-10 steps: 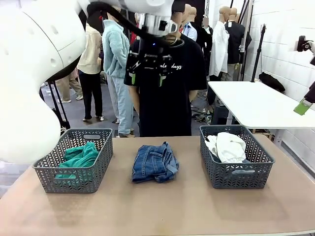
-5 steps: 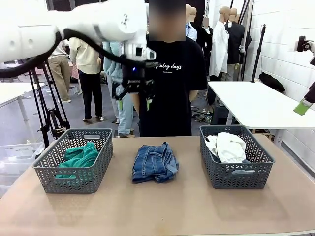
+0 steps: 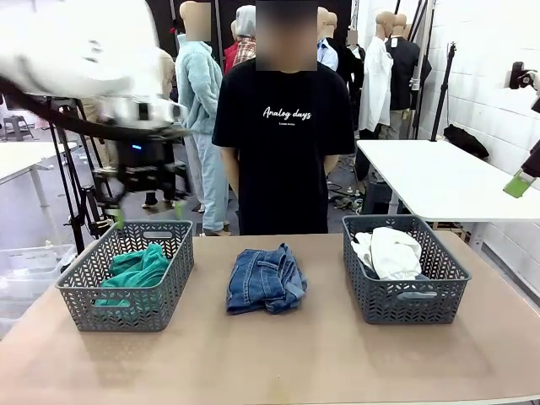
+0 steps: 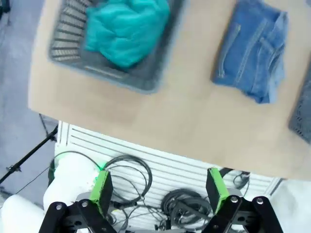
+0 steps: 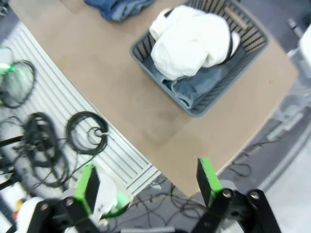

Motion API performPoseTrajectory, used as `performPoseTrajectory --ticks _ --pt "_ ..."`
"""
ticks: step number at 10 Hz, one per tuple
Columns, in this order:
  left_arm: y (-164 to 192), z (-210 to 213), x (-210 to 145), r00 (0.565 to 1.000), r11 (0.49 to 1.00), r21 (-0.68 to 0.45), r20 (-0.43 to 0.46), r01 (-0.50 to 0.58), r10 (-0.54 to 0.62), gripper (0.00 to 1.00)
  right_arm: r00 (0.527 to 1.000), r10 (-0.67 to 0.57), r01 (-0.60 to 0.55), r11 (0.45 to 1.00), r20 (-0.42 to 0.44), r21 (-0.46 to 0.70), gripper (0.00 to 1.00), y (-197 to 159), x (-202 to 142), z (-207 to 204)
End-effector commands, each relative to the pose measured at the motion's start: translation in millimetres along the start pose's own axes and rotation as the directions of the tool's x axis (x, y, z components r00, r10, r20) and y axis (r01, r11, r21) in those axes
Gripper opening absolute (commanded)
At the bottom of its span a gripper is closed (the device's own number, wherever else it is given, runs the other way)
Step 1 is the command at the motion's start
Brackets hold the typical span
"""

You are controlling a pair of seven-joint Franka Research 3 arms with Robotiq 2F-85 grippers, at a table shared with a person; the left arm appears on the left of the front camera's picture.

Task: Sort the tops and bottoms.
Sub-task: Lift clothes from the center of the table with your right hand.

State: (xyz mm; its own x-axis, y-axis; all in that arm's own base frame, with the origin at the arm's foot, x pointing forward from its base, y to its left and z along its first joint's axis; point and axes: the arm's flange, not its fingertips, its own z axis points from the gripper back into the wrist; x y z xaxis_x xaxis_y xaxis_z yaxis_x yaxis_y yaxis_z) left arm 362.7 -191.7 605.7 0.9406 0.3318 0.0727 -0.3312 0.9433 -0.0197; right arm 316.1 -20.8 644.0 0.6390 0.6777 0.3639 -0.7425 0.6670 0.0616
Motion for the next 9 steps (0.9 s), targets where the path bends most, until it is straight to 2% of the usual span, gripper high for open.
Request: performPoseTrajectory --ticks 1,3,4,5,8,9 --pt "35.9 27.4 -23.0 0.993 0.997 -0.068 0.104 -0.044 0.051 1.0 1.0 -0.007 0.007 1.0 -0.008 -0.011 1.0 -1.2 2.7 -0.4" --pt "45.1 30.9 -25.0 0.991 0.996 -0.079 0.118 -0.05 0.059 1.0 1.0 -0.007 0.007 1.0 -0.008 -0.011 1.0 -1.2 2.7 -0.4" --pt "35.9 30.2 -20.1 0.974 0.988 -0.094 0.183 -0.119 0.135 1.0 1.0 -0.007 0.007 1.0 -0.008 -0.011 1.0 -1.2 2.7 -0.4" --pt "54.7 51.8 -35.0 0.987 0.995 -0.069 0.138 -0.072 0.081 1.0 1.0 -0.007 0.007 1.0 -0.008 -0.011 1.0 -1.2 2.7 -0.4" --pt "50.1 47.4 -31.3 0.982 0.994 -0.066 0.157 -0.092 0.101 1.0 1.0 -0.007 0.007 1.0 -0.008 -0.011 1.0 -1.2 2.7 -0.4" --pt "45.8 32.8 -8.1 0.995 0.997 0.004 0.069 -0.076 0.075 1.0 1.0 -0.007 0.007 1.0 -0.008 -0.011 1.0 -1.2 2.7 -0.4"
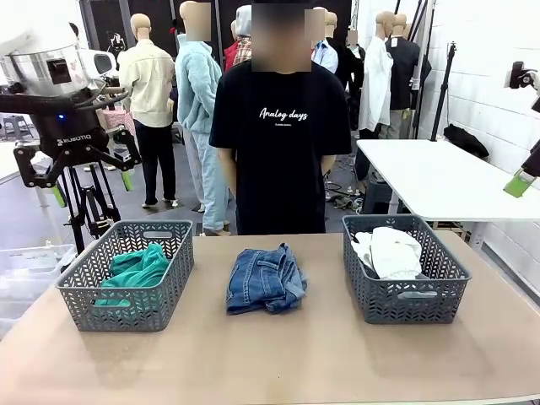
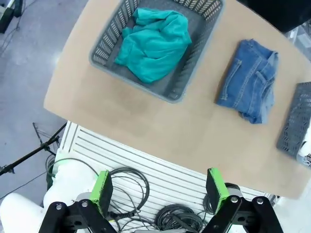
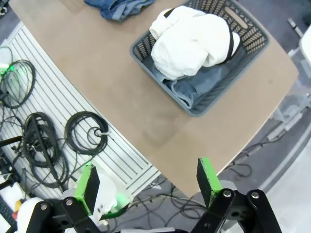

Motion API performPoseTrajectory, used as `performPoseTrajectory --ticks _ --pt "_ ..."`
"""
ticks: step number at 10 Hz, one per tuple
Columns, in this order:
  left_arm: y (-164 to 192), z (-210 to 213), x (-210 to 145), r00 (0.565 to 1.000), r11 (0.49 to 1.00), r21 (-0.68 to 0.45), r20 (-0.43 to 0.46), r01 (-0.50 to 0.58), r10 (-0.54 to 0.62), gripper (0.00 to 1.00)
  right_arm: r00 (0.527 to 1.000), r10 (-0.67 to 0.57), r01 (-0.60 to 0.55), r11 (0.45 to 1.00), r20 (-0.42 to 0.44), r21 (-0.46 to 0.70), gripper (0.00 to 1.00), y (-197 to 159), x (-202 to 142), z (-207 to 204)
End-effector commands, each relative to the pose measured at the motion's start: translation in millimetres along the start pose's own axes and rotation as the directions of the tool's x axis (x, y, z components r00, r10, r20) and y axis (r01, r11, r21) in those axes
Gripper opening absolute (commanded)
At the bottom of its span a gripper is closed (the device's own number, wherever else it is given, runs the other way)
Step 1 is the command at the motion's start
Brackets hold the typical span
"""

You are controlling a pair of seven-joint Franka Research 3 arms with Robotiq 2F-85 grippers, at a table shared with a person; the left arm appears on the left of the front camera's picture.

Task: Sort the tops and bottoms.
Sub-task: Lift clothes from the center of the table with your right hand.

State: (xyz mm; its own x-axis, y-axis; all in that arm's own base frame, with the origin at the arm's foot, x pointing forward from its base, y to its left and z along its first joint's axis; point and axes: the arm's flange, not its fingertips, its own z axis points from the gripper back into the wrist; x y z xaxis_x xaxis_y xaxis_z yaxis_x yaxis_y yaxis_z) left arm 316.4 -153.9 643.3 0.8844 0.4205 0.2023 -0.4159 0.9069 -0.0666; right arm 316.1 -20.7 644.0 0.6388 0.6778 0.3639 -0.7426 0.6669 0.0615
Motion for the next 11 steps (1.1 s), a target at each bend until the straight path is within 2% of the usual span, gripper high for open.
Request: performPoseTrajectory --ticks 1,2,3,5,6,7,9,11 --pt "-2.5 -35.3 33.4 0.983 0.991 -0.03 -0.122 0.133 -0.136 1.0 1.0 -0.007 0.007 1.0 -0.008 -0.011 1.0 -1.3 2.6 -0.4" --pt "4.7 -60.1 39.5 0.962 0.955 -0.139 -0.039 0.263 -0.27 1.0 1.0 0.0 0.0 1.0 0.0 0.0 1.0 0.0 0.0 0.0" --pt "11.4 -72.5 32.4 0.872 0.864 -0.164 -0.041 0.476 -0.488 1.0 0.996 0.088 -0.088 0.994 -0.004 0.068 1.0 -10.1 28.0 -6.9" --pt "22.9 -73.8 20.0 0.848 0.837 -0.149 0.016 0.526 -0.53 1.0 0.985 0.173 -0.171 0.974 0.002 0.151 1.0 -29.5 104.9 -36.1" --pt "29.8 -71.7 17.7 0.841 0.83 -0.143 0.045 0.539 -0.539 1.0 0.983 0.183 -0.18 0.971 -0.003 0.156 1.0 -44.6 155.5 -63.5" --pt "35.0 -74.2 16.0 0.829 0.823 -0.099 0.092 0.559 -0.551 1.0 0.982 0.191 -0.188 0.97 -0.003 0.156 1.0 -54.8 186.6 -86.5" --pt "43.1 -88.5 11.1 0.837 0.849 0.004 0.162 0.528 -0.522 1.0 0.979 0.197 -0.184 0.965 -0.052 0.186 1.0 -67.8 258.8 -148.4" --pt "41.9 -100.8 7.6 0.839 0.845 -0.04 0.145 0.534 -0.524 1.0 0.977 0.193 -0.163 0.949 -0.087 0.271 1.0 -72.4 296.3 -196.2"
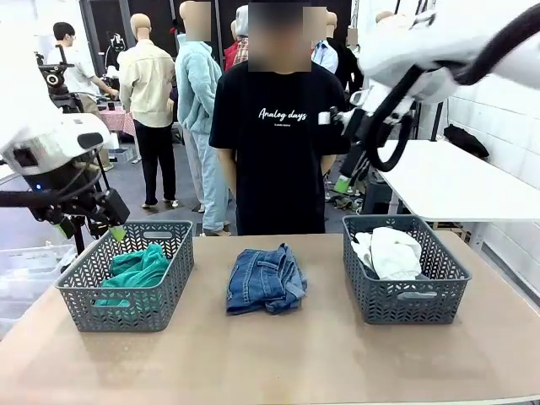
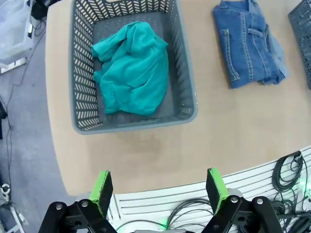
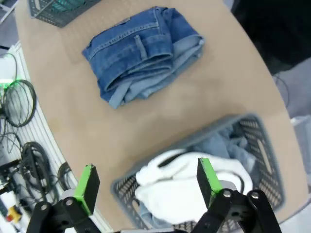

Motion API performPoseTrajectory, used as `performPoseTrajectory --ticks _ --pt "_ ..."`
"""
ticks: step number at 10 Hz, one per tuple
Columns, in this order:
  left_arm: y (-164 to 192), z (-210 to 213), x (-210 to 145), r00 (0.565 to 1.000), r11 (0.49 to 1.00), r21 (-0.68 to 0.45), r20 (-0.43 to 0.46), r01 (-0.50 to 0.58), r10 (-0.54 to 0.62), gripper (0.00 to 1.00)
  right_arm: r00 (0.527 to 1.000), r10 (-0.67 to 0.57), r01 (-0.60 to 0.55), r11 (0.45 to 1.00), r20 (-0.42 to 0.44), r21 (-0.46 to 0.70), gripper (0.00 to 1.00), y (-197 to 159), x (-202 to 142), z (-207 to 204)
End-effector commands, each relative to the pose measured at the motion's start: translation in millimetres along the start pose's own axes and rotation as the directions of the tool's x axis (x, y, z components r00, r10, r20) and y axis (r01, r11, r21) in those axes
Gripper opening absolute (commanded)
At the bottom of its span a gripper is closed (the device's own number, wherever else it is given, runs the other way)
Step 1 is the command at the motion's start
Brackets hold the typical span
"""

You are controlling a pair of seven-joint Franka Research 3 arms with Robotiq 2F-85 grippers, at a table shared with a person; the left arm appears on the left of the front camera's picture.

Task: Sort the tops and bottoms.
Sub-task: Lift clothes from the center of the table with your right hand.

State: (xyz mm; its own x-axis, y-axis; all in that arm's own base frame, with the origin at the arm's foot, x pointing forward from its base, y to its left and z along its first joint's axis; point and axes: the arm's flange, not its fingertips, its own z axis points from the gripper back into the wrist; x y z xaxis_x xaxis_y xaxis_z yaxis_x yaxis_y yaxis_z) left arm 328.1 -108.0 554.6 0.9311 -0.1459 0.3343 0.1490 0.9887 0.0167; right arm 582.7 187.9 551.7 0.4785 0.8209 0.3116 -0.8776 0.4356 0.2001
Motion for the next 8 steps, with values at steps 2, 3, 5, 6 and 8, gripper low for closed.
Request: performPoseTrajectory --ticks 2,3,5,6,8 --pt "-11.0 -16.9 0.1 1.0 1.0 -0.019 -0.001 -0.008 0.008 1.0 0.999 -0.017 0.021 0.992 -0.03 0.123 1.0 -17.7 26.0 -20.1" --pt "-14.0 -15.0 6.6 1.0 1.0 -0.026 -0.001 -0.005 0.005 1.0 0.999 0.01 -0.004 0.989 -0.045 0.146 1.0 -15.9 19.4 -13.3" --pt "-6.7 -15.9 0.4 1.0 1.0 -0.009 -0.011 0.012 -0.012 1.0 1.0 0.004 -0.002 0.997 -0.03 0.071 1.0 -13.4 19.7 -28.0" --pt "-6.7 -15.9 0.4 1.0 1.0 -0.009 -0.011 0.012 -0.012 1.0 1.0 0.004 -0.002 0.997 -0.03 0.071 1.0 -13.4 19.7 -28.0" --pt "-6.7 -15.9 0.4 1.0 1.0 -0.009 -0.011 0.012 -0.012 1.0 1.0 -0.007 0.006 0.999 0.027 0.04 1.0 8.7 3.1 -36.3"
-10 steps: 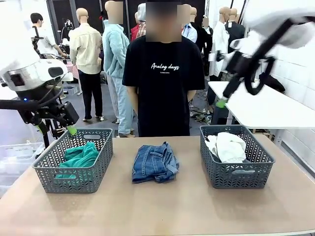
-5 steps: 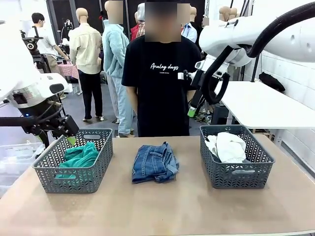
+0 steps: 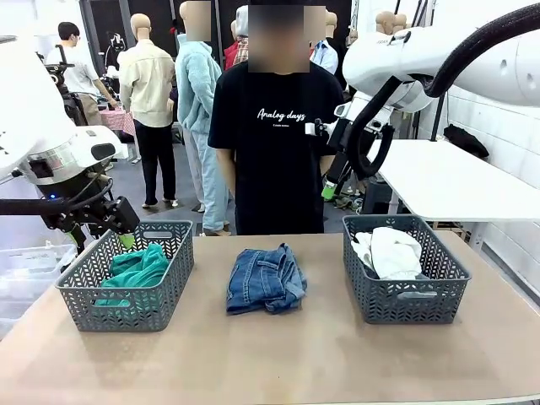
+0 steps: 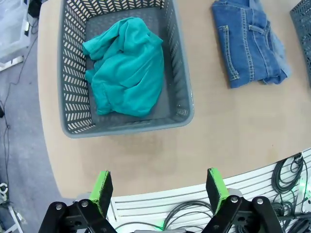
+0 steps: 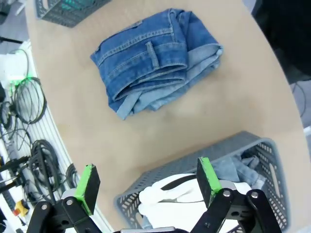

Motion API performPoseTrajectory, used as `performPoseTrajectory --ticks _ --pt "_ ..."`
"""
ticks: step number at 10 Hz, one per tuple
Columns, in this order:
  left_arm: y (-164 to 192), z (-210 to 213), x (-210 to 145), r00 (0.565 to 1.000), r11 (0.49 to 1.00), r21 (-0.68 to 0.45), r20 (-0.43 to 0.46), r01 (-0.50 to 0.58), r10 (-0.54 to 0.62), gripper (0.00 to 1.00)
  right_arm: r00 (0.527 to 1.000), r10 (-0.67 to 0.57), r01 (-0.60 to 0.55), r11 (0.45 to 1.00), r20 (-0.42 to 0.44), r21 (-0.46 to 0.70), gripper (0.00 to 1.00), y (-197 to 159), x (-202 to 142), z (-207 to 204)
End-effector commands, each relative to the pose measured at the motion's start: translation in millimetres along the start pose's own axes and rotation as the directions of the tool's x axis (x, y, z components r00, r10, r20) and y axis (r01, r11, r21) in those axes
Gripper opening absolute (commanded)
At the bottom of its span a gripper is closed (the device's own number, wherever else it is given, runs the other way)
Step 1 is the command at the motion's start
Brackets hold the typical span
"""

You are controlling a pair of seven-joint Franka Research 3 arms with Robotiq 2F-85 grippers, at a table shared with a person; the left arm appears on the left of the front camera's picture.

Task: Sort the tops and bottoms.
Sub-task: Lift clothes from the center of the table with your right hand.

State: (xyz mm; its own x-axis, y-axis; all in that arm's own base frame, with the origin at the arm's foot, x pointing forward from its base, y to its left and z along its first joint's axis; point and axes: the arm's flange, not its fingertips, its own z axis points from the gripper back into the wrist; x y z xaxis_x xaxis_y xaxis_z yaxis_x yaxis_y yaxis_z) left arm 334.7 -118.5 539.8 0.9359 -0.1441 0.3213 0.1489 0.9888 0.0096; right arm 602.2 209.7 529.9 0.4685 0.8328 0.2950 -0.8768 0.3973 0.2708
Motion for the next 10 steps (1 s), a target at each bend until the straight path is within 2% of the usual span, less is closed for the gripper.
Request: performPoseTrajectory --ticks 1,2,3,5,8,10 --pt "2.9 0.6 -2.3 1.0 1.0 -0.003 0.003 0.014 -0.014 1.0 0.997 0.022 -0.013 0.992 0.069 -0.125 1.0 35.7 -6.3 -33.6" --pt "2.9 0.6 -2.3 1.0 1.0 -0.003 0.003 0.014 -0.014 1.0 0.997 0.056 -0.047 0.983 0.048 -0.177 1.0 42.6 16.4 -63.9" --pt "2.9 0.6 -2.3 1.0 1.0 -0.003 0.003 0.014 -0.014 1.0 0.996 0.073 -0.065 0.983 0.041 -0.17 1.0 40.2 35.2 -85.7" --pt "2.9 0.6 -2.3 1.0 1.0 -0.003 0.003 0.014 -0.014 1.0 0.999 0.044 -0.043 0.973 -0.002 -0.226 1.0 32.4 67.9 -120.2" --pt "2.9 0.6 -2.3 1.0 1.0 -0.003 0.003 0.014 -0.014 1.0 0.995 0.0 -0.025 0.969 -0.1 -0.246 1.0 14.7 97.4 -170.6" --pt "2.9 0.6 -2.3 1.0 1.0 -0.003 0.003 0.014 -0.014 1.0 0.986 0.032 -0.072 0.966 -0.161 -0.249 1.0 9.7 111.0 -200.1"
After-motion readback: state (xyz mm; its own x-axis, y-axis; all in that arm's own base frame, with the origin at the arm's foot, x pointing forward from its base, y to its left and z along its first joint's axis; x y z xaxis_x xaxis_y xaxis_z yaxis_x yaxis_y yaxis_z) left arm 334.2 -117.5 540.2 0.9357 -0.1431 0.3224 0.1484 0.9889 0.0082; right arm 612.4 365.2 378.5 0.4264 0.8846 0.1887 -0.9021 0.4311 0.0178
